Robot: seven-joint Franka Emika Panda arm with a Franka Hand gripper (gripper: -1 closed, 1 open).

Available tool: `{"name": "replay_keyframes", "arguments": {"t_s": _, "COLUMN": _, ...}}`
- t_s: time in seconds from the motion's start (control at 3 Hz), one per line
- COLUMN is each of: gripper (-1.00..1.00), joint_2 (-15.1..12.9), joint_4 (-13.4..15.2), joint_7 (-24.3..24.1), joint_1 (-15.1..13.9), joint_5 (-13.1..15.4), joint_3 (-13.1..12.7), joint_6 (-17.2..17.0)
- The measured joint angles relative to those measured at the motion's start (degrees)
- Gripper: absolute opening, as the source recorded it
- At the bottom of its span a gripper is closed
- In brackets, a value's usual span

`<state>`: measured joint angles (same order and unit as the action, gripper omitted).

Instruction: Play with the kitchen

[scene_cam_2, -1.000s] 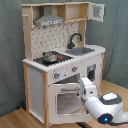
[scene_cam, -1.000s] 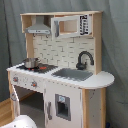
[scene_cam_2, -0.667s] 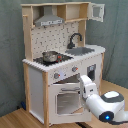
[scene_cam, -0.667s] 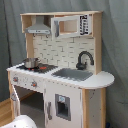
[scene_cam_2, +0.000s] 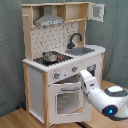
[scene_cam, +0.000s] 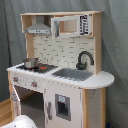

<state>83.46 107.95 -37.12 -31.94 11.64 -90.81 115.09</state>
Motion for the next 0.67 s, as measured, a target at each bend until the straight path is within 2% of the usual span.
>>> {"name": "replay_keyframes", "arguments": {"t_s": 0.67, "gripper": 1.00, "joint_2": -0.04, "joint_4": 0.00, "joint_7": 12.53, "joint_1": 1.22, "joint_5": -0.05, "joint_3": 5.34, "joint_6": 0.00}}
